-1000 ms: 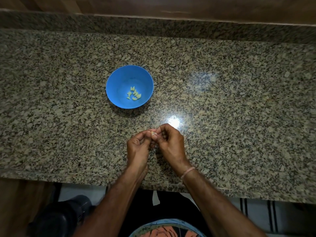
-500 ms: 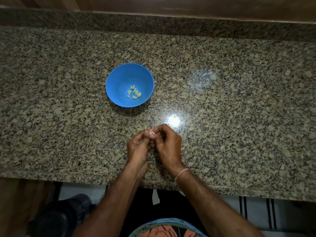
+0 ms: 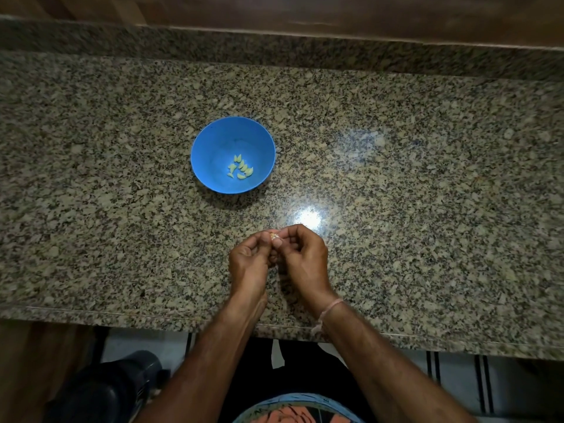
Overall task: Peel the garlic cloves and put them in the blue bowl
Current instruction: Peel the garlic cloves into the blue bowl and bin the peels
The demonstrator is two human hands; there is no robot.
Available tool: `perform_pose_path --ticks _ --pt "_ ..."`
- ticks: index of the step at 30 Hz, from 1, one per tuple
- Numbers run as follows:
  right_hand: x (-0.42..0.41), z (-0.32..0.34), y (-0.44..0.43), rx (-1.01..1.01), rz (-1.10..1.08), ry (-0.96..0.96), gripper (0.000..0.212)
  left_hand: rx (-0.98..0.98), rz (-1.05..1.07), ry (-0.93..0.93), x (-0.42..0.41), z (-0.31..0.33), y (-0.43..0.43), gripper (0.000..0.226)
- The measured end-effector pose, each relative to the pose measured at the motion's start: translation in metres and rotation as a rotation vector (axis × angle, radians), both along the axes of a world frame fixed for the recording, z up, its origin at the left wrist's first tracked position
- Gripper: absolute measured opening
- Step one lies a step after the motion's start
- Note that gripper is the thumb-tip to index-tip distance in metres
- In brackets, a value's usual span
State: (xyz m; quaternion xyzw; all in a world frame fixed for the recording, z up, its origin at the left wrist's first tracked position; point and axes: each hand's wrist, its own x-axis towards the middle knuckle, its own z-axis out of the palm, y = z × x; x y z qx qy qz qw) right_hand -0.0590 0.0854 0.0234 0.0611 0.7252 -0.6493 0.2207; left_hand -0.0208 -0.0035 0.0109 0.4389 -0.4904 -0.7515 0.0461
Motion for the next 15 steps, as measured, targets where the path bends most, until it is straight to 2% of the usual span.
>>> perform_pose_path --ticks 4,10,15 --pt "-0.0089 0.0002 0.0032 -0.121 0.038 -0.210 0.006 -0.017 0.012 -0.008 -0.0008 -0.0059 -0.0029 0.016" --pt "-0.0093 0.0058 0.0004 -0.264 -0.040 -0.453 0.003 -0.048 0.001 0.037 0.0039 -0.0063 -0.0006 0.016" --pt "-0.0087 0.0037 0.0053 -0.297 -0.066 -0.568 0.004 -0.043 -0.020 0.041 0.0065 -0.0065 0.0015 0.015"
